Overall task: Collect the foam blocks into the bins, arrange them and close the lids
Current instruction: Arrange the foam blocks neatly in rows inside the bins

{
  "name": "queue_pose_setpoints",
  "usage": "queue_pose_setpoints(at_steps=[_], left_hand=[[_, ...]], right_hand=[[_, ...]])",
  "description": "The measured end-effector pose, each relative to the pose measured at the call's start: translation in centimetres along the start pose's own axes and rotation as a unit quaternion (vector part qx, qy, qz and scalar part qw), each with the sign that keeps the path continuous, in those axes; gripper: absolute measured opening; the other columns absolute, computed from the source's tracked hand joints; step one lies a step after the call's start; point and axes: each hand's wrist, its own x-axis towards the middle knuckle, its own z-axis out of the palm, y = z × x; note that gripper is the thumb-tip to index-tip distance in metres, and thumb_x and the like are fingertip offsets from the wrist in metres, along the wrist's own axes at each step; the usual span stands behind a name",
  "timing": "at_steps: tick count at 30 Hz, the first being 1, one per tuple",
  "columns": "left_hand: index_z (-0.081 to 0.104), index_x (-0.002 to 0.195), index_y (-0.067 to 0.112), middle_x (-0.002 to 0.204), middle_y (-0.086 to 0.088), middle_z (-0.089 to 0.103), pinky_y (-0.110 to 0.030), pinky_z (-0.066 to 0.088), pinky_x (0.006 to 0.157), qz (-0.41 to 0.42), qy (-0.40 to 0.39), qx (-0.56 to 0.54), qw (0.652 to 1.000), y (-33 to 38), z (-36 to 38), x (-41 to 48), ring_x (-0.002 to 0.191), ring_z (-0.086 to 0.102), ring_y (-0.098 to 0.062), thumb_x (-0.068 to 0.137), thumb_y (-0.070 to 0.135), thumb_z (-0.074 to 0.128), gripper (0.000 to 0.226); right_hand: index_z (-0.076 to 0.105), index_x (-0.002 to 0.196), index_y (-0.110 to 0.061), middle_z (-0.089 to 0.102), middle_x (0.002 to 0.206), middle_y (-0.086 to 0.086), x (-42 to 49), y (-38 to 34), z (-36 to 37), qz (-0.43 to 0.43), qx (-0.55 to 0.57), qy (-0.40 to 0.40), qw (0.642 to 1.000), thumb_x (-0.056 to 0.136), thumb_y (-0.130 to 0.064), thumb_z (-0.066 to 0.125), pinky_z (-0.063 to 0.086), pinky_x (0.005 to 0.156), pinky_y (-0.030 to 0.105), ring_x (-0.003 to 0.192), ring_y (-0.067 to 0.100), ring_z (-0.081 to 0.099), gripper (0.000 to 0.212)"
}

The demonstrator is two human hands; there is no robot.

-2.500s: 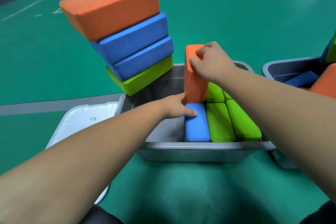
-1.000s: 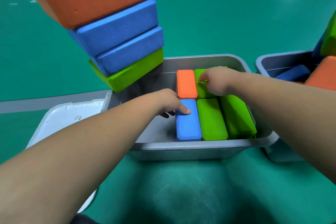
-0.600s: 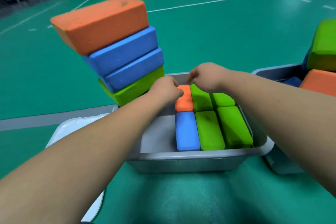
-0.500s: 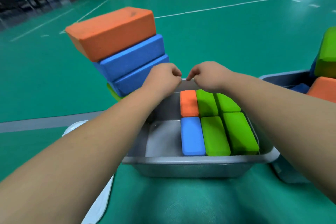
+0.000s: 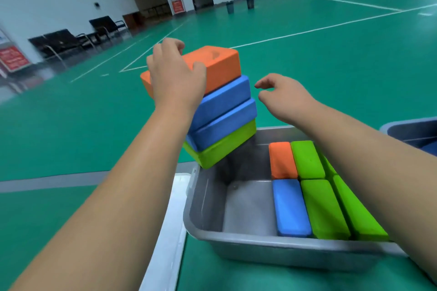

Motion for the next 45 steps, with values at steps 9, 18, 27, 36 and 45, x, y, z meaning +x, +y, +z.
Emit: queue_pose_setpoints(at_steps=[9, 18, 27, 36, 45], left_hand=[[0.029, 0.146, 0.005, 0.149, -0.018, 0.042, -0.045, 0.043, 0.110, -0.345, -0.054, -0.099, 0.932, -4.9, 0.2, 0.2, 0.134, 0.047, -0.036, 0.066, 0.072, 0.082, 0.117], [0.059, 0.107, 0.029, 0.098, 0.014, 0.069, -0.040, 0.060, 0.060, -0.419, -0.172, -0.364, 0.814, -6.5, 1.8, -1.1, 0.072, 0.073, -0.010, 0.060, 0.077, 0.083, 0.071], [0.062, 0.128, 0.026, 0.117, 0.007, 0.074, -0.051, 0.057, 0.094, -0.388, -0.142, -0.368, 0.833, -5.7, 1.7, -0.7, 0.102, 0.074, -0.021, 0.046, 0.080, 0.082, 0.100], [0.052, 0.142, 0.029, 0.133, 0.010, 0.066, -0.048, 0.044, 0.110, -0.294, -0.205, -0.458, 0.814, 3.4, 4.9, -1.3, 0.123, 0.062, -0.018, 0.054, 0.100, 0.047, 0.113], [0.061, 0.139, 0.022, 0.134, -0.002, 0.066, -0.049, 0.038, 0.115, -0.279, -0.327, -0.417, 0.801, 9.3, 13.7, -10.4, 0.126, 0.060, -0.023, 0.066, 0.088, 0.034, 0.102]], right_hand=[[0.040, 0.154, -0.034, 0.048, 0.151, 0.006, 2.4, -2.6, 3.8, 0.040, 0.109, 0.070, 0.991, 0.087, -0.035, 0.062, 0.035, 0.094, 0.026, 0.131, 0.022, 0.053, 0.071], [0.021, 0.159, -0.049, 0.047, 0.155, -0.006, 4.1, -1.9, 6.2, 0.063, 0.156, 0.004, 0.986, 0.080, -0.045, 0.064, 0.036, 0.092, 0.029, 0.122, 0.016, 0.053, 0.091], [0.043, 0.146, -0.053, 0.058, 0.134, -0.012, 3.6, -2.7, 6.3, 0.062, 0.206, 0.051, 0.975, 0.076, -0.045, 0.065, 0.040, 0.084, 0.026, 0.113, 0.009, 0.056, 0.074], [0.057, 0.123, -0.037, 0.059, 0.097, -0.025, 1.7, -0.3, -3.4, 0.134, 0.226, 0.270, 0.926, 0.088, -0.062, 0.053, 0.037, 0.072, 0.022, 0.088, -0.006, 0.055, 0.043], [0.043, 0.146, -0.019, 0.051, 0.143, 0.020, -3.2, 8.0, -9.6, 0.275, 0.121, 0.324, 0.897, 0.091, -0.074, 0.042, 0.038, 0.104, 0.044, 0.127, 0.037, 0.053, 0.078]])
